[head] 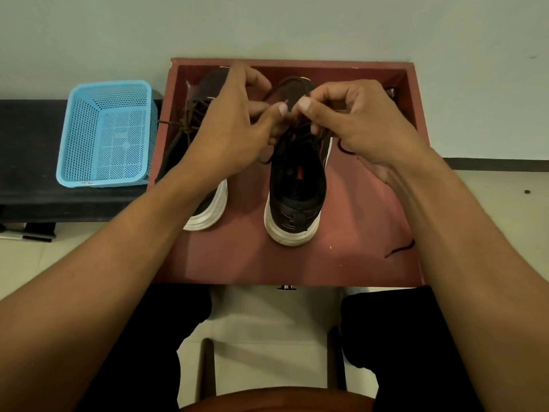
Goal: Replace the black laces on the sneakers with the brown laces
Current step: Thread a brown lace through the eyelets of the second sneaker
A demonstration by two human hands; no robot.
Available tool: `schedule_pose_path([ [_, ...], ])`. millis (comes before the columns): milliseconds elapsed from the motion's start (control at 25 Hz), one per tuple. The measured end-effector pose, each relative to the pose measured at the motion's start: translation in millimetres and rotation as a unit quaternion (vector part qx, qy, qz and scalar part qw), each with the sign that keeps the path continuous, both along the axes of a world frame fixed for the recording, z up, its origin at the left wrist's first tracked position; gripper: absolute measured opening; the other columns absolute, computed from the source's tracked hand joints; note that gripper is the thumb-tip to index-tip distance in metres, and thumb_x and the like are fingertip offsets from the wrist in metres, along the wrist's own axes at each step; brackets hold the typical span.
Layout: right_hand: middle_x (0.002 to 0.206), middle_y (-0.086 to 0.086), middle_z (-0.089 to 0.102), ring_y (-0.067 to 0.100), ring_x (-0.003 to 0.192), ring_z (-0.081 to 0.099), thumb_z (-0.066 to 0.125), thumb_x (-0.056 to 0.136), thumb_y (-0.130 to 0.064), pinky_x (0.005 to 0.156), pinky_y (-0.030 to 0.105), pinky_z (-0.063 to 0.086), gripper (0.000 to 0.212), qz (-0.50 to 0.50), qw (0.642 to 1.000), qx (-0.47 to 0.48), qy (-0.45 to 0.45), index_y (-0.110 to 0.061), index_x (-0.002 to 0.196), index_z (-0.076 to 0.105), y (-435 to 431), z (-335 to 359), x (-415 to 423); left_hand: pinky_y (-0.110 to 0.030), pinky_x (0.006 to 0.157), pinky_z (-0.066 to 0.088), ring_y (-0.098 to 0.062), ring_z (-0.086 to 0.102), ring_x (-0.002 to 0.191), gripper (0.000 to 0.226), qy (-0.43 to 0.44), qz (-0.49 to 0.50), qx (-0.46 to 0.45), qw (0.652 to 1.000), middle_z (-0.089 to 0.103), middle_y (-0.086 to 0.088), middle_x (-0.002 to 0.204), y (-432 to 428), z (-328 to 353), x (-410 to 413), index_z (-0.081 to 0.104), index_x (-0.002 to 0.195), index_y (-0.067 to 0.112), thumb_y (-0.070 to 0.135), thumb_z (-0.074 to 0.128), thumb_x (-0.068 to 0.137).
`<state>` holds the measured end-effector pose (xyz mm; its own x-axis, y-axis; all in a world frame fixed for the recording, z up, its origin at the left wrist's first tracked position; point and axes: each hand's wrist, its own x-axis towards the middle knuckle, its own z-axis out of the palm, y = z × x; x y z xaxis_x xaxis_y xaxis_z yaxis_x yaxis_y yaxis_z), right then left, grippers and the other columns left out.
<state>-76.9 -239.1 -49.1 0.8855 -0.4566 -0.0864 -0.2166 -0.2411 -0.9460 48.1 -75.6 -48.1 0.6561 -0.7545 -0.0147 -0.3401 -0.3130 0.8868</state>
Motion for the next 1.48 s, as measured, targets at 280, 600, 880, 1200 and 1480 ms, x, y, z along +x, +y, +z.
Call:
schedule_pose_path([
  [280,0.096,0.013,0.080,0.017,0.087,0.075,0.074,0.098,-0.016,0.087,0.030,0.060,0.014,-0.040,0.997,0.056,-0.041,-0.007,0.107,0.080,-1.0,-4.4,2.4,-0.033,0.086,0.064,-0.018,0.078,0.084,0.024,0.032,-0.060,0.001,0.998,0.079,-0.006,0.086,2.2,-0.4,3.7,0.073,0.101,0.005,0.018,0.086,0.085],
  [600,0.100,0.017,0.077,0.018,0.084,0.067,0.062,0.105,-0.013,0.083,0.028,0.056,0.019,-0.046,0.985,0.145,-0.081,0.001,0.108,0.074,1.3,-0.3,5.3,-0.037,0.066,0.065,-0.023,0.077,0.069,0.042,0.031,-0.035,-0.035,0.998,0.076,-0.009,0.077,-5.4,-5.0,3.7,0.070,0.096,-0.003,0.022,0.095,0.074],
  [880,0.099,0.014,0.078,0.017,0.084,0.067,0.060,0.107,-0.013,0.086,0.036,0.054,0.018,-0.055,0.987,0.131,-0.072,-0.002,0.106,0.074,2.2,-0.4,6.4,-0.036,0.064,0.065,-0.022,0.077,0.068,0.038,0.002,-0.026,-0.040,0.999,0.078,-0.007,0.078,-9.3,-8.7,2.4,0.076,0.089,0.004,0.033,0.095,0.074],
  [1200,0.099,0.012,0.078,0.016,0.084,0.068,0.059,0.107,-0.012,0.083,0.035,0.052,0.017,-0.076,0.986,0.133,-0.070,-0.003,0.105,0.074,-1.7,-1.0,3.6,-0.035,0.073,0.065,-0.018,0.078,0.086,0.015,0.060,-0.067,-0.039,0.995,0.079,-0.006,0.091,-5.3,-8.3,4.8,0.075,0.104,0.008,0.017,0.079,0.093],
  [1480,0.112,0.027,0.074,0.023,0.088,0.066,0.057,0.108,-0.016,0.088,0.037,0.053,0.028,-0.040,0.985,0.147,-0.076,0.008,0.112,0.071,6.8,7.0,4.8,-0.035,0.065,0.063,-0.018,0.074,0.068,0.027,-0.001,-0.043,-0.027,0.999,0.075,-0.006,0.084,-8.0,-10.7,3.9,0.065,0.108,0.007,0.022,0.081,0.092],
])
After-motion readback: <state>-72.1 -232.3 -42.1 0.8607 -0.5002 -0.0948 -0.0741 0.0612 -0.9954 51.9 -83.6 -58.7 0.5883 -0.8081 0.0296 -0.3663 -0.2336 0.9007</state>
